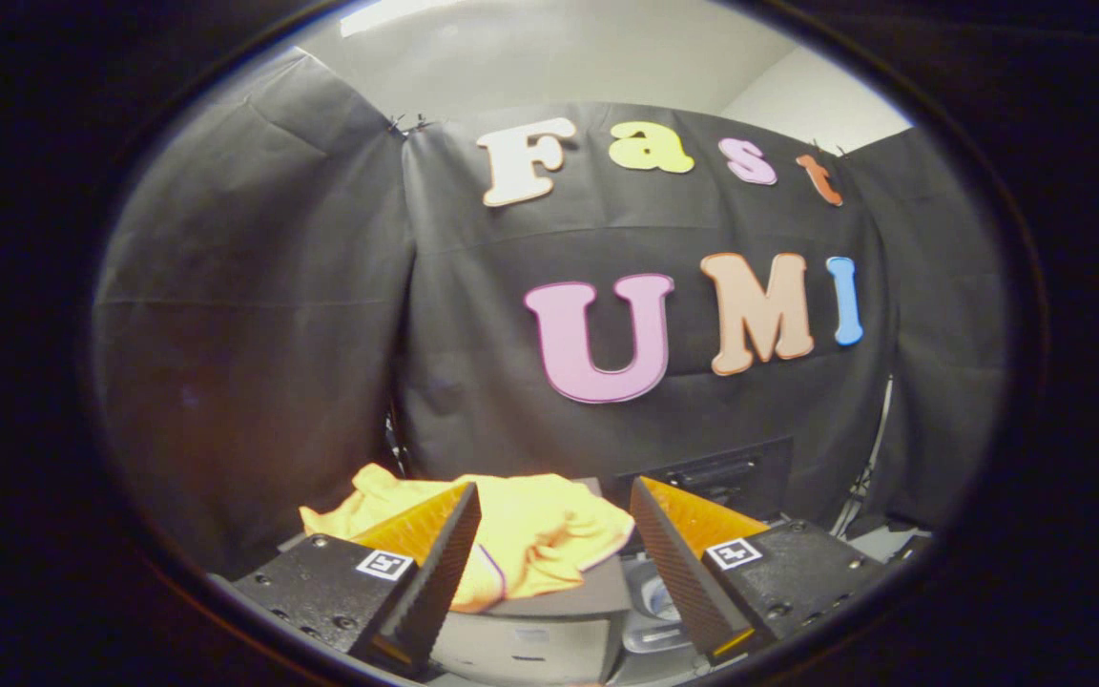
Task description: Put the clothes into the washing machine and then close the washing machine lid.
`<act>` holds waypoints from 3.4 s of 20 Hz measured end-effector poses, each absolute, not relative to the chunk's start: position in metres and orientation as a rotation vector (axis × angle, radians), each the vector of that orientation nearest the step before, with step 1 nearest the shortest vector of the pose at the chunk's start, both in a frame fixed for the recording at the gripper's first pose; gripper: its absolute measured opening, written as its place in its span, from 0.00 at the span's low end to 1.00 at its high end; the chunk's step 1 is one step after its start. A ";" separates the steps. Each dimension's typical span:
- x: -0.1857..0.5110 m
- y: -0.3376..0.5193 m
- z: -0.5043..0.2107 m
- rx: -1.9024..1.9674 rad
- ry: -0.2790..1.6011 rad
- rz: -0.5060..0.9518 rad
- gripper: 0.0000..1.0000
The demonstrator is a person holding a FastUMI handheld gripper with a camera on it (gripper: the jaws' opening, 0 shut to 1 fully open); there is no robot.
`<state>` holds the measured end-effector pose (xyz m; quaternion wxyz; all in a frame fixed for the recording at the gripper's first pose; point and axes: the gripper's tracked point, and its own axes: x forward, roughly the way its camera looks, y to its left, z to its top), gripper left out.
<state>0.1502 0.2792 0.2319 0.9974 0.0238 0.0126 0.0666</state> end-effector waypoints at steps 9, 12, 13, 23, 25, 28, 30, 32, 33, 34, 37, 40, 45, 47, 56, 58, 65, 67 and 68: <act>0.251 0.363 0.137 -0.050 0.392 0.139 0.97; 0.264 0.367 0.108 -0.061 0.480 0.079 0.98; 0.263 0.369 0.105 -0.057 0.504 0.082 0.98; 0.274 0.376 0.068 -0.135 0.632 0.202 0.40; 0.270 0.372 0.070 -0.114 0.617 0.246 0.11; 0.260 0.372 0.076 -0.033 0.631 0.343 0.04; 0.264 0.369 0.089 -0.002 0.611 0.399 0.01; 0.266 0.367 0.115 0.042 0.538 0.424 0.01; 0.263 0.365 0.132 0.065 0.511 0.436 0.01; 0.261 0.360 0.147 0.087 0.482 0.443 0.01; 0.245 0.324 0.185 0.080 0.432 0.413 0.01; 0.235 0.283 0.213 0.094 0.374 0.385 0.01; 0.231 0.204 0.247 0.082 0.319 0.302 0.01; 0.235 0.172 0.256 0.094 0.300 0.255 0.01; 0.269 0.068 0.216 -0.105 0.279 0.084 0.01; 0.278 0.056 0.182 -0.144 0.323 0.074 0.01; 0.308 0.046 0.041 -0.022 0.473 0.079 0.01; 0.311 0.042 0.011 0.009 0.513 0.063 0.01; 0.312 0.039 -0.003 0.023 0.532 0.053 0.01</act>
